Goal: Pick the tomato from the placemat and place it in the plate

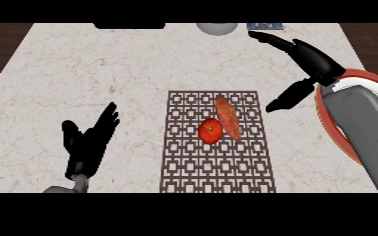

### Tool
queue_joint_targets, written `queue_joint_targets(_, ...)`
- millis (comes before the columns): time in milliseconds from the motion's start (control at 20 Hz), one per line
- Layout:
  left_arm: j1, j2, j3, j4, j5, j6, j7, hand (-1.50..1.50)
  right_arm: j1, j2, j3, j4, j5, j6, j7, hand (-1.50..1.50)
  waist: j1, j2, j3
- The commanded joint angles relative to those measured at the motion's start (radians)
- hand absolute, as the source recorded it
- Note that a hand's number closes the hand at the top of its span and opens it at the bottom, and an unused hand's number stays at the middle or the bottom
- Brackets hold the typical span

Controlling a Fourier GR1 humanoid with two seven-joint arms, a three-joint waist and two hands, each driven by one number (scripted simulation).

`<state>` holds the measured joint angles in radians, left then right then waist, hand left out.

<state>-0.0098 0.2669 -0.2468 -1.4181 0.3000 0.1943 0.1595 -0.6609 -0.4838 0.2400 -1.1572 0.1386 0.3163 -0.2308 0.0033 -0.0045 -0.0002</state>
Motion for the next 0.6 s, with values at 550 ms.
queue_joint_targets(550,0.027,-0.04,0.022,-0.018,-0.05,-0.006,0.013,0.0,0.15,0.175,0.213,-0.302,0.303,-0.027,0.375,-1.5,-0.002,0.003,0.0)
